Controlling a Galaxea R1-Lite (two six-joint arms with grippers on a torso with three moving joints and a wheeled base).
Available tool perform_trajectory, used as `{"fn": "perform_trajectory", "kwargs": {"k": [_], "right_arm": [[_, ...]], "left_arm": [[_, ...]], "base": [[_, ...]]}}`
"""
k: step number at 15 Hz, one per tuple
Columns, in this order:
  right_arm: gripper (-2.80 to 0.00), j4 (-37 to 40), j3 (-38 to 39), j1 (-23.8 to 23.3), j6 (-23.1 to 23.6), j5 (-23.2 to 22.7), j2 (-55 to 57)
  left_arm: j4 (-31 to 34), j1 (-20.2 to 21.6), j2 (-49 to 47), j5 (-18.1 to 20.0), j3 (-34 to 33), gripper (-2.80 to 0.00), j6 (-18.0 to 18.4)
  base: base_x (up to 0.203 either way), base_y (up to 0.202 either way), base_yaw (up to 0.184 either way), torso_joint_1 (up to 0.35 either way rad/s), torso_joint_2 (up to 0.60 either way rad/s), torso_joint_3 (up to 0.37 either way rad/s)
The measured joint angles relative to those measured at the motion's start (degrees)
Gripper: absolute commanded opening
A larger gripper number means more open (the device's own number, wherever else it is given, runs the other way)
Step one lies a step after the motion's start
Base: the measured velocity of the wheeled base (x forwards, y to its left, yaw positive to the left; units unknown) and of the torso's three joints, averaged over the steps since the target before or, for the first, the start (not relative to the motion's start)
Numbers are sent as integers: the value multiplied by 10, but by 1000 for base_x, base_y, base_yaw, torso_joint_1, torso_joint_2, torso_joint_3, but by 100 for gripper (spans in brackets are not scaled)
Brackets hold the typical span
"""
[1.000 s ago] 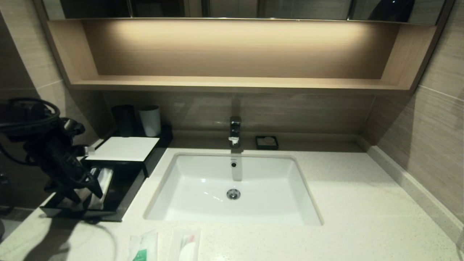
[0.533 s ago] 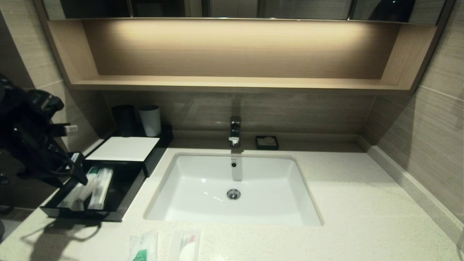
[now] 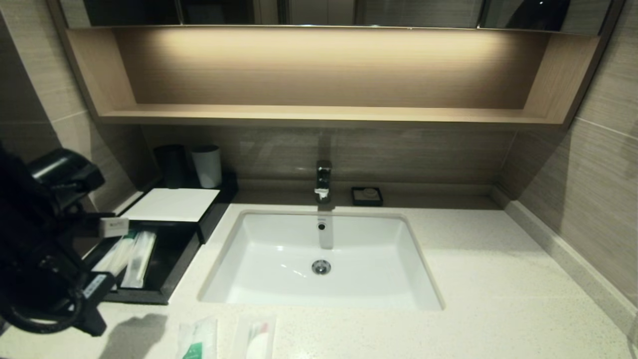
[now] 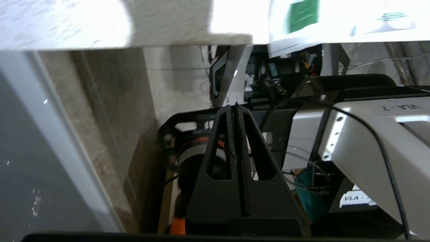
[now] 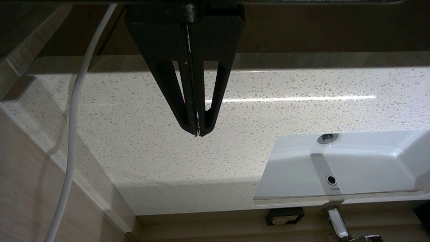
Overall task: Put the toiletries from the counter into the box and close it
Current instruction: Pick up the bathroom toiletry
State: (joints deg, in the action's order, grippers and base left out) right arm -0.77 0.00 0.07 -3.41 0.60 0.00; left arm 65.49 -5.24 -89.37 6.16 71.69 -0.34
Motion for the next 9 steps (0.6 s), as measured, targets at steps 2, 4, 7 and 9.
{"fn": "perform_trajectory", "kwargs": {"k": [2,4,7,9], "right_arm": [[-280,0,0,0,0,0,0],[-280,0,0,0,0,0,0],[-280,0,0,0,0,0,0],[-280,0,0,0,0,0,0]], "left_arm": [[-79,-65,4,6,-54,-280,-47],[-130,-122,0,7,-82,-280,-84],[-186,-199,-21,-19,-105,-280,-142],[-214,-219,-41,-50,-121,0,-157]], "base": [[0,0,0,0,0,0],[0,0,0,0,0,0],[0,0,0,0,0,0],[0,0,0,0,0,0]]}}
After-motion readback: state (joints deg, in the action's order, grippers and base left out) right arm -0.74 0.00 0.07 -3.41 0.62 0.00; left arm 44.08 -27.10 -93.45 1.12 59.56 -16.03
